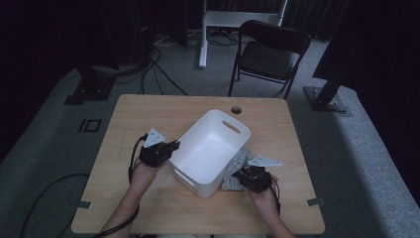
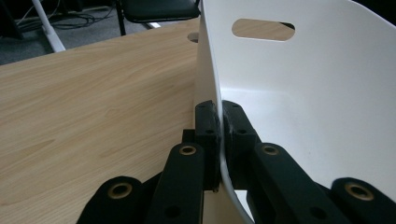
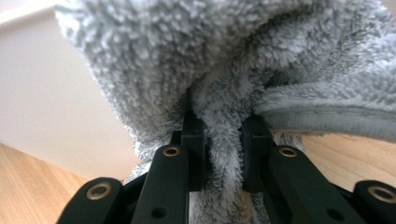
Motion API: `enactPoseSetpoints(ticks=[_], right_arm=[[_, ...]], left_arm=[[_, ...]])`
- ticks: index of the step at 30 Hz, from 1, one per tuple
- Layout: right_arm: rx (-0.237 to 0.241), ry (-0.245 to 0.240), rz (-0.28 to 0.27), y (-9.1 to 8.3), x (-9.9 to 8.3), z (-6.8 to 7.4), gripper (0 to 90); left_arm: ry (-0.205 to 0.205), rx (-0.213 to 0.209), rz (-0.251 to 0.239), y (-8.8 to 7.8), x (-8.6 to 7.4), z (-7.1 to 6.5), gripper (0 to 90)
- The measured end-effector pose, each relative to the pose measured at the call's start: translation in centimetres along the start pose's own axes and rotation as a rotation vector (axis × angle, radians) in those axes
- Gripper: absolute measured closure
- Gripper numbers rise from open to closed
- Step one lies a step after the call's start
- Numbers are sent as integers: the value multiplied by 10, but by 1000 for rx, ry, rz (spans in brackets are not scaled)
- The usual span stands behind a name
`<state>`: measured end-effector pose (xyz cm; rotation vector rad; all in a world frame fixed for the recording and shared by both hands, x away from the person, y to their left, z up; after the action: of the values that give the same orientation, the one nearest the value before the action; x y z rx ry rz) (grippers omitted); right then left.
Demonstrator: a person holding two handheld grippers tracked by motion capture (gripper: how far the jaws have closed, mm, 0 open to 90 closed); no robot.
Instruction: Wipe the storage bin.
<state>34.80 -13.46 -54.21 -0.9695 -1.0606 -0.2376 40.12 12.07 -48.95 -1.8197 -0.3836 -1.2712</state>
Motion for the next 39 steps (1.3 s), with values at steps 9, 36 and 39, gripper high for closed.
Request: enactPoseSetpoints(ticks=[9,36,39], right_arm=[[-11,16,27,10,-9,-6,758],[16,27,-110,-42,25,-12,756],[35,-4,-166,-61,39,-1,756]], left_arm=[[3,2,2,0,0,0,864],[-19,33,-3,2,1,0,872],[-24,28,-4,2,1,0,871]])
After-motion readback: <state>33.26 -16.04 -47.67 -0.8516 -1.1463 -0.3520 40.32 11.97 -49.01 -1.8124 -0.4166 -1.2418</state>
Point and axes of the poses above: each handheld gripper's, and its own axes: y roughly forward along the jaws, x roughly out of its top, z roughly to its left, the point moved 8 cm from there along y, roughly forward along the jaws, and after that the axes turned 4 degrees about -y, right-handed, at the moved point
